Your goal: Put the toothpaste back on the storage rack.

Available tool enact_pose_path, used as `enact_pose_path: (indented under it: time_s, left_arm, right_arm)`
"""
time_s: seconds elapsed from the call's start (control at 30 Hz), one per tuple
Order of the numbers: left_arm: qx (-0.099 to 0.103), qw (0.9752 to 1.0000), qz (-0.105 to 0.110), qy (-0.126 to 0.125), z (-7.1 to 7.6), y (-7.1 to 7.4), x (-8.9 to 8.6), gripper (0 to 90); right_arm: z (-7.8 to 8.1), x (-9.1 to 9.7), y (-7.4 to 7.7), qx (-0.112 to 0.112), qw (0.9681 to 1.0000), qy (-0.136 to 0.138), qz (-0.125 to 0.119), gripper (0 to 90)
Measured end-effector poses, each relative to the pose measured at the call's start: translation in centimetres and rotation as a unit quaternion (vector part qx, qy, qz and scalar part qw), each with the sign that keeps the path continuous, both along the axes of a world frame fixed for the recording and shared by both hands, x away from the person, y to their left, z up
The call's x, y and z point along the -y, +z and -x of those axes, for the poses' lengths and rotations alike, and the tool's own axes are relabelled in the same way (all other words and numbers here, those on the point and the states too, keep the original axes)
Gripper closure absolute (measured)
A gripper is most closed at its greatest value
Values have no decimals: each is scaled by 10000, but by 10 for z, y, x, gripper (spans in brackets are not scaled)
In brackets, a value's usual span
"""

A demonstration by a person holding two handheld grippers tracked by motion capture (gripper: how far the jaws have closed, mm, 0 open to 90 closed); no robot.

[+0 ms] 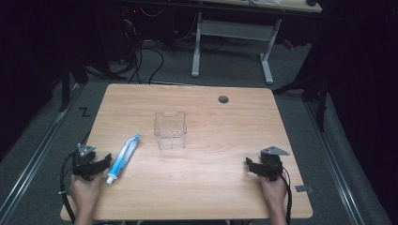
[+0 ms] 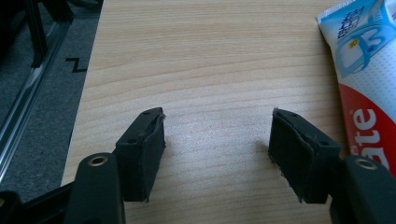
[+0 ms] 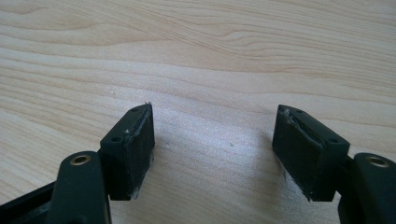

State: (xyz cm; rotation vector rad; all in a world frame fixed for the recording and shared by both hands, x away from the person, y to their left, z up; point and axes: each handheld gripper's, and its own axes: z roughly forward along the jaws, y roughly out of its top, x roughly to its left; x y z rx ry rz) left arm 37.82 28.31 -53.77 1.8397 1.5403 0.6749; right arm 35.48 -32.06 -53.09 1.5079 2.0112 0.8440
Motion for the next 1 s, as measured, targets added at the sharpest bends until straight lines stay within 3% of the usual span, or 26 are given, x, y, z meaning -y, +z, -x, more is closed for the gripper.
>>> enact_pose_path:
  time_s: [1.0]
  left_arm:
    - [-8,10000,13,-29,0,0,1,340]
  right_arm:
    - [0,0,0,0,10000,0,-2,296]
